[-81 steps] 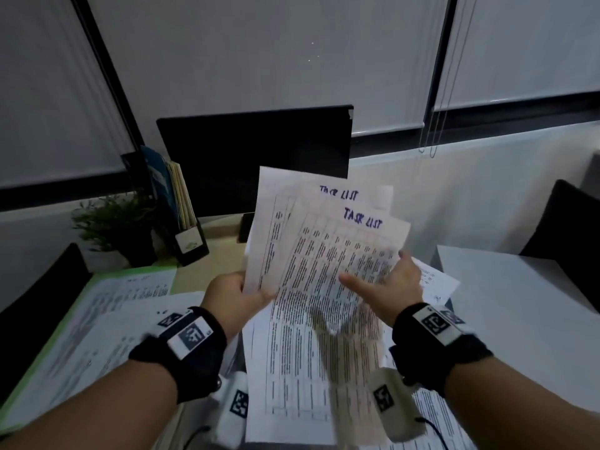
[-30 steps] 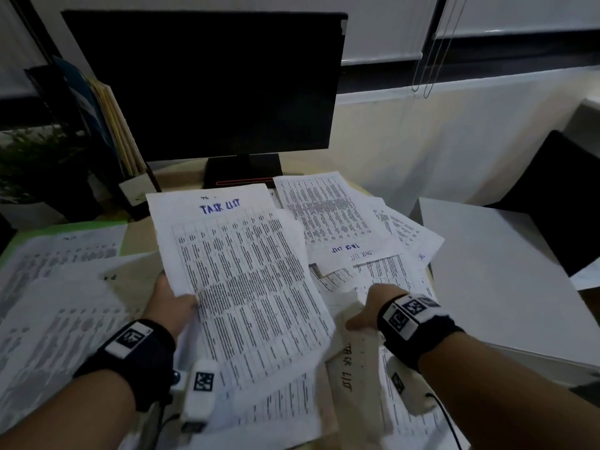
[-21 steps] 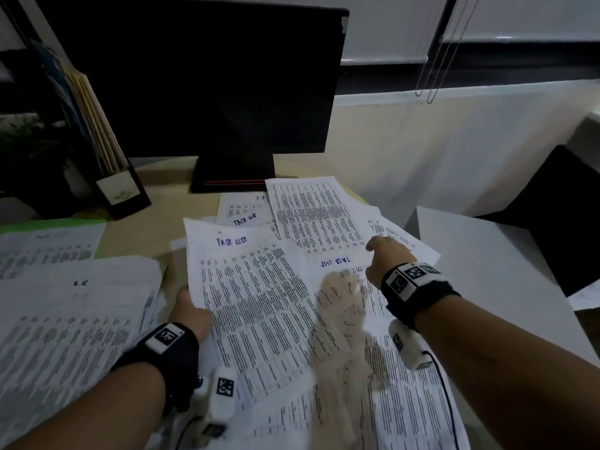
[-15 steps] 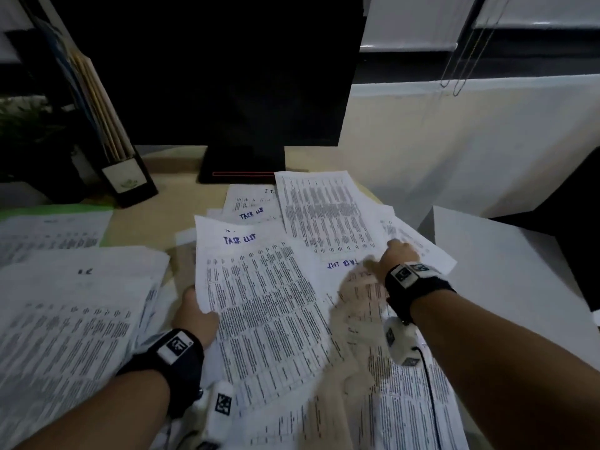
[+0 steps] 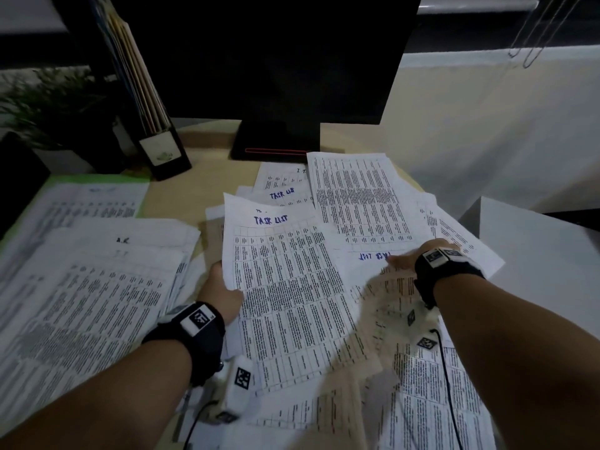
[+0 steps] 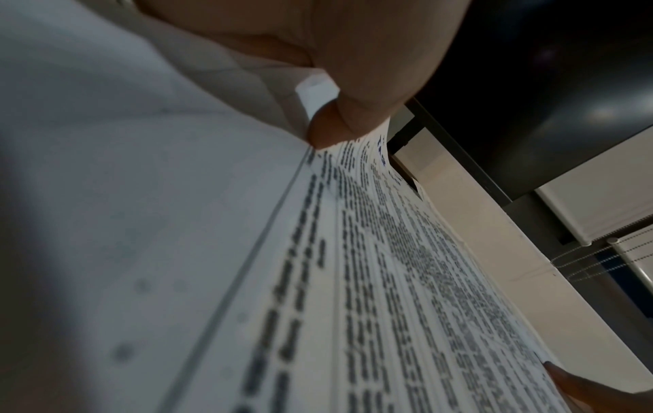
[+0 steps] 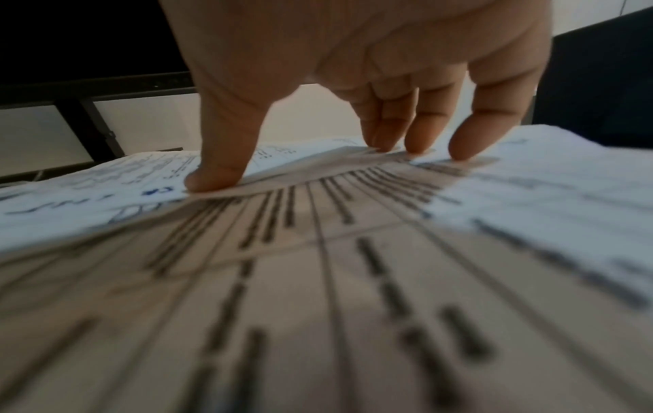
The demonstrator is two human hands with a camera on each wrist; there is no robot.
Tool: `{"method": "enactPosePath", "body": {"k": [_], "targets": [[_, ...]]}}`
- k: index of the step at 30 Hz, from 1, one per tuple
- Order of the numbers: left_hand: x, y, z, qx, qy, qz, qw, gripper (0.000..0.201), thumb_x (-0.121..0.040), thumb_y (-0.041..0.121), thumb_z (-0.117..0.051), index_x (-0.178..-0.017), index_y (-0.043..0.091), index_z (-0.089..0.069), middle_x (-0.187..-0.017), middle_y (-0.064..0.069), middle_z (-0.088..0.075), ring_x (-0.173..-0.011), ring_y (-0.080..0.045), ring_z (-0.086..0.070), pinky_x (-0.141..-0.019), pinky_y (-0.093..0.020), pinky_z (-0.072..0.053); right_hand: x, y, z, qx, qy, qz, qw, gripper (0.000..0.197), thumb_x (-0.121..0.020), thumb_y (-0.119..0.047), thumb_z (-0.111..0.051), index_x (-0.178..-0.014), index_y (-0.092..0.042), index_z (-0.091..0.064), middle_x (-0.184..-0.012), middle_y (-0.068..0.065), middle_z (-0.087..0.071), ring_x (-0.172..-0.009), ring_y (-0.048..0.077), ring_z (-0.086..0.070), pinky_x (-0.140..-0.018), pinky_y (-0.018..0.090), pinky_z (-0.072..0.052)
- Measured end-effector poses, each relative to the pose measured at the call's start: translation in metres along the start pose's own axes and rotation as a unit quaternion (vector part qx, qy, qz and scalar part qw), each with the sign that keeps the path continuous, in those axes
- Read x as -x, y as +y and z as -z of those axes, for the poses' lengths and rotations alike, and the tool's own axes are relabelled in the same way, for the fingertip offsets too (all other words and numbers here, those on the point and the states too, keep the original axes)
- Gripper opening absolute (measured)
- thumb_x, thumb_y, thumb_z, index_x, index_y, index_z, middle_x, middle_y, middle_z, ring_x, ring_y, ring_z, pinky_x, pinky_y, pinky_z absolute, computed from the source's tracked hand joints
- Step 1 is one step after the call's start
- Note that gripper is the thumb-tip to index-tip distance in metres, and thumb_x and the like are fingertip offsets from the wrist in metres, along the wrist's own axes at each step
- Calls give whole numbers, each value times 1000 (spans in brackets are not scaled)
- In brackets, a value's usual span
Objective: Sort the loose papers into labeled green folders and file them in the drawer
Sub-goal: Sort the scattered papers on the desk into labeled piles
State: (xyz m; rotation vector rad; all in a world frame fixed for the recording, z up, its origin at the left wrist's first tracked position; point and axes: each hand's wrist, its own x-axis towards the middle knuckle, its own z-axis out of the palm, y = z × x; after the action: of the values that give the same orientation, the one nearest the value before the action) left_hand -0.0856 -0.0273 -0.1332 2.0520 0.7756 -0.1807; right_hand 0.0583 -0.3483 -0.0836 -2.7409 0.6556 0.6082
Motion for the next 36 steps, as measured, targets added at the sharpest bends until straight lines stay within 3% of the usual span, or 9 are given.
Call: {"method": "enactPosePath", "body": {"k": [6,10,13,18,26,29,31,33,36], "targets": [[13,11,2,16,8,11,1000,48,-90,-2,-50,-134,15,-41,-105,-1,-56,-91,-18,-50,-75,-25,-38,3,10,0,-20,15,-13,1000,100,-46,-65,-84,-124,-10,-52,-101,10,-52,-111,37,-52,-90,42,-44],[14,11,4,16,2,21,1000,52,-90,0,-50,-138,19,-39,-122,-5,-60,-92,-17,-51,-77,-24,-39,-5,9,0,-23,0,-2,1000,98,-33,-62,-87,-114,-13,-60,-113,14,-61,-102,37,-58,-92,47,-48],[15,11,4,16,1,22,1000,52,-91,-1,-50,-138,19,-39,-125,-5,-59,-93,-15,-50,-79,-23,-38,-15,14,-4,-57,-11,-6,998,92,-27,-58,-89,-104,-15,-62,-100,11,-66,-93,35,-62,-89,49,-50],[16,14,5,10,0,19,1000,52,-91,0,-50,-138,18,-38,-124,-6,-59,-93,-16,-50,-78,-24,-38,5,8,8,-114,-7,22,993,49,-64,-25,-85,-97,-6,-54,-77,9,-60,-69,25,-59,-60,30,-47],[20,11,7,7,-5,7,1000,52,-91,-1,-50,-138,16,-37,-117,-4,-57,-95,-18,-49,-80,-26,-38,36,1,44,-214,147,156,953,35,-86,-2,-52,-120,-10,-57,-105,19,-61,-90,30,-55,-74,30,-39],[21,10,20,-1,4,-23,1000,53,-89,-3,-52,-137,17,-38,-119,-4,-58,-99,-20,-52,-81,-29,-40,52,1,73,-199,277,258,904,27,-84,-7,-56,-109,-11,-65,-98,22,-66,-96,38,-61,-75,35,-43],[21,16,36,-11,33,-55,998,52,-89,-2,-51,-136,17,-40,-114,-2,-57,-99,-23,-54,-82,-30,-40,62,5,95,-276,330,302,851,22,-80,-11,-58,-100,-15,-67,-85,1,-69,-86,22,-65,-77,32,-48],[19,27,58,-27,68,-55,996,49,-92,-2,-47,-137,14,-36,-106,-5,-51,-92,-26,-51,-78,-34,-41,78,12,116,-319,354,349,807,23,-76,-17,-59,-99,-23,-63,-69,-27,-62,-68,-11,-57,-71,14,-46],[14,48,92,-64,128,-76,987,45,-91,-2,-45,-133,10,-38,-108,-18,-54,-94,-36,-55,-78,-44,-48,106,21,139,-338,340,405,779,18,-73,-11,-61,-85,-23,-68,-65,-37,-58,-63,-15,-55,-59,3,-41]]}}
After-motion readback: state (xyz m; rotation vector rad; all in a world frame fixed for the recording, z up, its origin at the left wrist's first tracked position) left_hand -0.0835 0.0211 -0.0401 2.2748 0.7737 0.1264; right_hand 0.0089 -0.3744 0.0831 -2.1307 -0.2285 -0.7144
